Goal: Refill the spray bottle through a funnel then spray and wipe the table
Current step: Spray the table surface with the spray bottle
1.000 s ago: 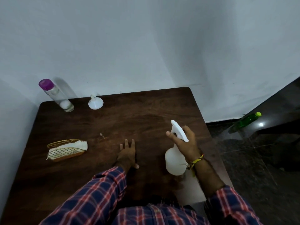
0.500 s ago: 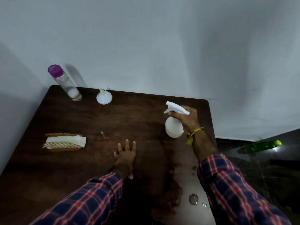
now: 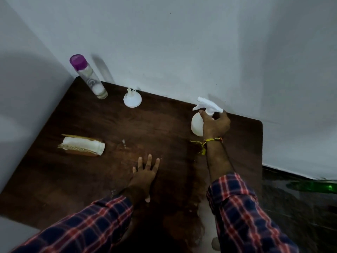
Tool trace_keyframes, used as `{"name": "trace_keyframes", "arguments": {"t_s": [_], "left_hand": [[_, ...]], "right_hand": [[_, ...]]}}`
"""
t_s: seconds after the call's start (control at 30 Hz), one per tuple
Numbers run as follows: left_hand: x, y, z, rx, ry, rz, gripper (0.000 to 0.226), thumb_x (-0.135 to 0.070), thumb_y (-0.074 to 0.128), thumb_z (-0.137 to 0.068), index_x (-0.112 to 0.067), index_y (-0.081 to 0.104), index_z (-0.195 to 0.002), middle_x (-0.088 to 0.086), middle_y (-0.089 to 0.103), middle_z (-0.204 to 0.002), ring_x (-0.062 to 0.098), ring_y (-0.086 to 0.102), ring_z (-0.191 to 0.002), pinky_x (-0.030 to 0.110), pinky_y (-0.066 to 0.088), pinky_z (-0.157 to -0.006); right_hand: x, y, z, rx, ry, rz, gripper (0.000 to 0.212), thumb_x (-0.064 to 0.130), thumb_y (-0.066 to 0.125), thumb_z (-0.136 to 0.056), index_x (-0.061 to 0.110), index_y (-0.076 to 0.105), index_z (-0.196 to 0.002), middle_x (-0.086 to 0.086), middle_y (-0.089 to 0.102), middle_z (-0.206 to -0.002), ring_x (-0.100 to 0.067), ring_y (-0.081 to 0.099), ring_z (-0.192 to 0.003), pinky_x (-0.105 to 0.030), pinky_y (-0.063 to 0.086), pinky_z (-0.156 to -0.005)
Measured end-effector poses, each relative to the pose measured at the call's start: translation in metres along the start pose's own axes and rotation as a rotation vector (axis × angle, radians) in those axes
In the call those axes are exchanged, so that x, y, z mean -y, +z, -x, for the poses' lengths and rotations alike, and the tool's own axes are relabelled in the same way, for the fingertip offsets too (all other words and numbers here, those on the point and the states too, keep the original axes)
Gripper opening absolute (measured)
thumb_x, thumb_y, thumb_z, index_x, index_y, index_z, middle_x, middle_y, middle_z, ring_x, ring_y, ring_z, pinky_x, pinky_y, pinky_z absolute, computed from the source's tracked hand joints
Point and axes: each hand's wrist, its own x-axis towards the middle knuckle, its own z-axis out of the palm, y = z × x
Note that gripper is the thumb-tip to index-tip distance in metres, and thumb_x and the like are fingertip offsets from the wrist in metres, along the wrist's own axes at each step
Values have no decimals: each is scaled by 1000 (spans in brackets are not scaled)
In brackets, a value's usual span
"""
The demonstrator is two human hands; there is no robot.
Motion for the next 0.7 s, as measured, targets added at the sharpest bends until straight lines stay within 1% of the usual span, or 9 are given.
{"name": "trace_keyframes", "arguments": {"t_s": [0.07, 0.1, 0.13, 0.2, 0.23, 0.3, 0.47, 0.57, 0.7], "left_hand": [[1, 0, 2, -14, 0, -8, 152, -12, 93, -56, -23, -23, -153, 11, -33, -158, 48, -25, -143, 66, 7, -115], [1, 0, 2, -19, 3, -6, 152, -12, 93, -55, -23, -22, -153, 11, -33, -158, 48, -24, -143, 66, 7, -115], [1, 0, 3, -21, 5, -1, 152, -12, 94, -55, -23, -22, -153, 11, -34, -157, 48, -25, -142, 66, 7, -115], [1, 0, 3, -29, 5, 1, 152, -11, 94, -55, -23, -22, -153, 11, -34, -157, 48, -25, -142, 66, 7, -115], [2, -1, 3, -33, 2, 3, 153, -11, 94, -54, -23, -22, -153, 11, -34, -157, 48, -25, -142, 66, 7, -114], [2, 0, 3, -41, -1, 9, 153, -11, 94, -54, -24, -22, -153, 11, -34, -157, 47, -25, -142, 66, 7, -114], [3, 0, 3, -41, -1, 27, 154, -10, 94, -53, -25, -22, -152, 10, -34, -157, 45, -27, -142, 65, 5, -115], [3, 0, 4, -43, 1, 31, 153, -10, 94, -53, -26, -21, -153, 9, -34, -157, 45, -27, -142, 65, 6, -115], [3, -2, 6, -36, -1, 29, 152, -11, 94, -54, -26, -21, -153, 8, -33, -158, 45, -26, -143, 65, 7, -115]], "right_hand": [[1, 2, -5, 94, -66, -9, 37, 11, 83, -70, 2, 66, -101, 2, 68, -88, -9, 64, -76, -9, 48, -63], [1, 3, -12, 157, -88, -14, 36, 7, 79, -74, 2, 63, -106, 4, 67, -93, -6, 64, -80, -11, 50, -70], [1, 3, -19, 211, -112, -5, 36, 5, 75, -78, 3, 61, -111, 3, 67, -99, -8, 65, -88, -14, 52, -77], [-5, 7, -33, 269, -166, 46, 32, 5, 68, -82, 6, 61, -113, -3, 69, -107, -18, 66, -100, -29, 55, -86], [-7, 9, -39, 280, -179, 67, 29, 5, 67, -84, 7, 62, -113, -4, 69, -108, -20, 65, -102, -32, 55, -87], [-10, 13, -47, 266, -200, 84, 25, 7, 65, -86, 9, 65, -112, -4, 69, -106, -22, 65, -102, -34, 55, -87], [-11, 6, -54, 320, -247, 49, 28, 12, 66, -84, 11, 67, -112, -3, 71, -105, -20, 67, -98, -28, 55, -84], [-13, 3, -55, 343, -290, 17, 26, 9, 66, -85, 10, 68, -111, 0, 71, -103, -19, 66, -99, -22, 52, -83], [-21, 6, -53, 322, -294, 16, 26, 13, 67, -88, 11, 68, -114, -4, 71, -107, -22, 65, -102, -22, 53, -82]]}}
